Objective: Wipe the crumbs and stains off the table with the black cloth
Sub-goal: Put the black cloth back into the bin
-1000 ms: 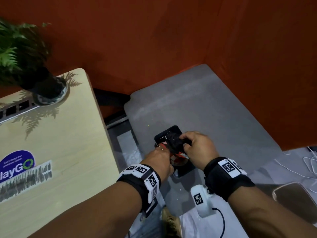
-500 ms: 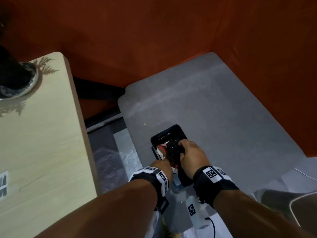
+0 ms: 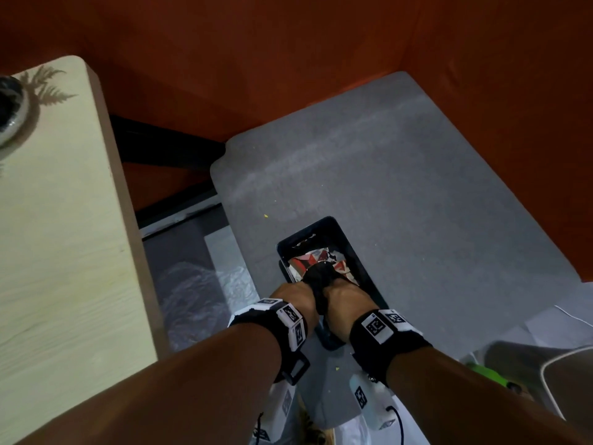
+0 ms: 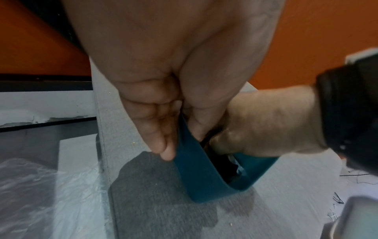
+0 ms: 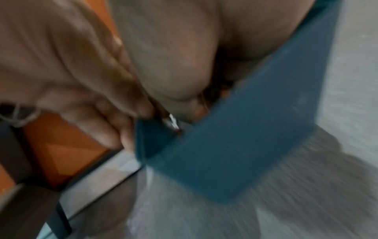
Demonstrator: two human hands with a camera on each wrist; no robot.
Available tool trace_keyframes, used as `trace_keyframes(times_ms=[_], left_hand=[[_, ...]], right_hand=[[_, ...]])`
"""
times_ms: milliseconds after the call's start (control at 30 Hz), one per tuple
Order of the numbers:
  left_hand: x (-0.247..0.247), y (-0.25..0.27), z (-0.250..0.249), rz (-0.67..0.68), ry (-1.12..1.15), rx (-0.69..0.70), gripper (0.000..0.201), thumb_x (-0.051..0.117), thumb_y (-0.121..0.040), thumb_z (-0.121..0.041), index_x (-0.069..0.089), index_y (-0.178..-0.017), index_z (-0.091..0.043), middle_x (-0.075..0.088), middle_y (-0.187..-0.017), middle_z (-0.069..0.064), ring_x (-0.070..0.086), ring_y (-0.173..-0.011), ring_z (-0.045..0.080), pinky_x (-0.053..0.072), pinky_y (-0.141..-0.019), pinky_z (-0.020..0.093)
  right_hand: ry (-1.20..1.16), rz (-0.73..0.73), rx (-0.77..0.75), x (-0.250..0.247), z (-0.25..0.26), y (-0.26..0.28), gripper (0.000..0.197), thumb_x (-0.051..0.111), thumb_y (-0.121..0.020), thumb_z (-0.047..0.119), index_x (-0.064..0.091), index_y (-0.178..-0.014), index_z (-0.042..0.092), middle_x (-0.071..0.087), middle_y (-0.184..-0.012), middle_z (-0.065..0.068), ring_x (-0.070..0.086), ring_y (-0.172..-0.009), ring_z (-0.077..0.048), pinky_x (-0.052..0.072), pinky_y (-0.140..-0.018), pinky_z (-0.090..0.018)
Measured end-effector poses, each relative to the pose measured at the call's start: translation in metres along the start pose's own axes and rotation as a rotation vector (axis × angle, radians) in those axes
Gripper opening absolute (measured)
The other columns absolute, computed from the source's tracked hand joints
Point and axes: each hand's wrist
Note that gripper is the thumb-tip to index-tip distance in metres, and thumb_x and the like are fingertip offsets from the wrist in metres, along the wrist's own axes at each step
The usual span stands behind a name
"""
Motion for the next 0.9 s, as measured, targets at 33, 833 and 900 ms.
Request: trace_keyframes(times_ms=[33, 833, 900], left_hand=[[0.002, -0.001, 0.000, -0.011, -0.006, -0.003, 0.036, 0.055, -0.093, -0.016, 0.038, -0.061, -0.015, 0.043, -0.068, 0.002, 0.056, -0.061, 0.003, 0.036, -0.048, 0.006], [0.001, 0.005, -0.002, -0.052, -0.086, 0.013, 0.026, 0.055, -0.093, -0.018, 0.064, -0.116, -0.009, 0.067, -0.100, 0.007, 0.064, -0.110, 0.024, 0.040, -0.064, 0.023], [-0.004, 0.016, -0.008, -0.104, -0.135, 0.007, 0.027, 0.050, -0.095, -0.013, 0.063, -0.119, -0.009, 0.066, -0.115, 0.008, 0.063, -0.112, 0.025, 0.041, -0.070, 0.025]], right_hand=[[0.011, 0.023, 0.008, 0.000, 0.000, -0.002, 0.033, 0.057, -0.085, 0.017, 0.064, -0.116, 0.009, 0.061, -0.124, -0.017, 0.058, -0.113, -0.033, 0.047, -0.098, -0.034], [0.049, 0.131, 0.019, -0.007, 0.006, 0.008, 0.044, 0.068, -0.075, 0.024, 0.059, -0.119, 0.020, 0.062, -0.123, -0.011, 0.057, -0.117, -0.030, 0.045, -0.103, -0.037], [0.074, 0.090, 0.014, -0.015, 0.012, 0.015, 0.046, 0.072, -0.074, 0.023, 0.060, -0.119, 0.021, 0.064, -0.120, -0.008, 0.060, -0.113, -0.028, 0.047, -0.099, -0.035]])
Point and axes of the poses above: each hand's wrist, its own y-axis away from the middle knuckle, its own x-axis out of the palm, z = x × y
